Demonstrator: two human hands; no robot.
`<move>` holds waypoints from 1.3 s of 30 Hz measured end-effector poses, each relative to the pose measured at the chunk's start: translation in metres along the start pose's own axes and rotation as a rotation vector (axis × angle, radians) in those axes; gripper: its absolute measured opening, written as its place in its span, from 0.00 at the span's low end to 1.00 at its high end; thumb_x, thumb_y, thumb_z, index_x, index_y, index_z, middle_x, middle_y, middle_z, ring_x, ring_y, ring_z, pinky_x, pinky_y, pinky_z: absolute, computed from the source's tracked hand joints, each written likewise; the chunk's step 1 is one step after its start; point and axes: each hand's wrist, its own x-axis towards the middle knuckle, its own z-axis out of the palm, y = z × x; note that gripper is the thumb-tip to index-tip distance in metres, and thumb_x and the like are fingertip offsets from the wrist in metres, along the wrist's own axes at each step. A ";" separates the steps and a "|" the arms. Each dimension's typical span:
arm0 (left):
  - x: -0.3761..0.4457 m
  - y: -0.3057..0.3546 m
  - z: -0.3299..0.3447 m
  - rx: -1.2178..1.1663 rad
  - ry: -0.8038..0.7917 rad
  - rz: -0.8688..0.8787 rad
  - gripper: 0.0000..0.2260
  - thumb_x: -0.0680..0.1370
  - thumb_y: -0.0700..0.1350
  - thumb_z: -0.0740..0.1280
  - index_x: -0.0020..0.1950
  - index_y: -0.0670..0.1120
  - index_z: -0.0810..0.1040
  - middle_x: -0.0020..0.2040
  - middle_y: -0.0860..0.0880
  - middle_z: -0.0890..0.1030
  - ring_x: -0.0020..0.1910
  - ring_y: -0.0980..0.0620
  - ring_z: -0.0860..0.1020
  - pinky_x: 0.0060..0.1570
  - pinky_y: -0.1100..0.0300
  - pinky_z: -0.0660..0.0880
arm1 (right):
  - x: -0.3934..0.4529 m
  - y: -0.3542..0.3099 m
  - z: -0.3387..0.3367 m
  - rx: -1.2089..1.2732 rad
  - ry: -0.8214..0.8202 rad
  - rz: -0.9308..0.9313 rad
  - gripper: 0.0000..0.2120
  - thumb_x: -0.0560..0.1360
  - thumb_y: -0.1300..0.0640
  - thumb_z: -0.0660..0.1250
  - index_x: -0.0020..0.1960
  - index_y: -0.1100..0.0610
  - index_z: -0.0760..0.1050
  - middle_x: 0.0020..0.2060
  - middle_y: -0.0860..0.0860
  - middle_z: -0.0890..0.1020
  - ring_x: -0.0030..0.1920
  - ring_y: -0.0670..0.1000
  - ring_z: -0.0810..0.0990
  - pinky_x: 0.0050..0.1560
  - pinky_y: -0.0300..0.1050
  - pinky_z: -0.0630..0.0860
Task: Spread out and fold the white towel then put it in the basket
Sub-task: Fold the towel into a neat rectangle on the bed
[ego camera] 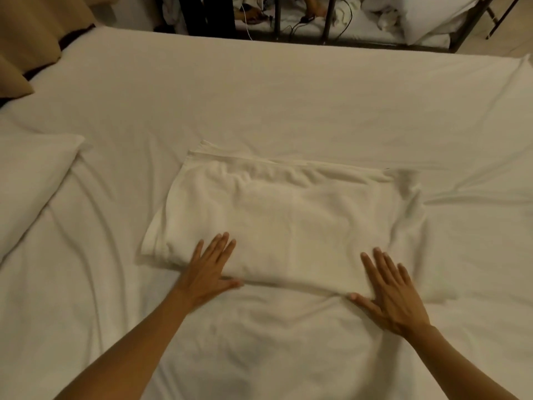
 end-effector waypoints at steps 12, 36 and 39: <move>-0.010 -0.014 -0.011 0.063 0.106 -0.132 0.27 0.76 0.30 0.52 0.76 0.39 0.59 0.76 0.39 0.62 0.71 0.39 0.68 0.65 0.41 0.68 | 0.001 0.030 -0.004 -0.076 0.098 0.137 0.36 0.74 0.64 0.61 0.77 0.50 0.50 0.75 0.59 0.60 0.73 0.63 0.59 0.71 0.58 0.58; -0.280 0.119 0.042 -0.229 0.028 -0.207 0.34 0.75 0.26 0.53 0.78 0.44 0.48 0.79 0.46 0.50 0.78 0.45 0.55 0.74 0.48 0.57 | -0.299 0.027 0.045 0.025 0.046 0.219 0.42 0.67 0.71 0.63 0.77 0.49 0.54 0.74 0.56 0.64 0.73 0.59 0.63 0.70 0.55 0.65; -0.315 0.132 0.060 -0.187 0.064 -0.185 0.36 0.68 0.22 0.61 0.75 0.41 0.62 0.74 0.41 0.66 0.70 0.39 0.70 0.63 0.43 0.71 | -0.343 0.023 0.062 0.045 -0.020 0.244 0.43 0.68 0.71 0.63 0.77 0.49 0.52 0.74 0.55 0.63 0.74 0.58 0.62 0.70 0.54 0.64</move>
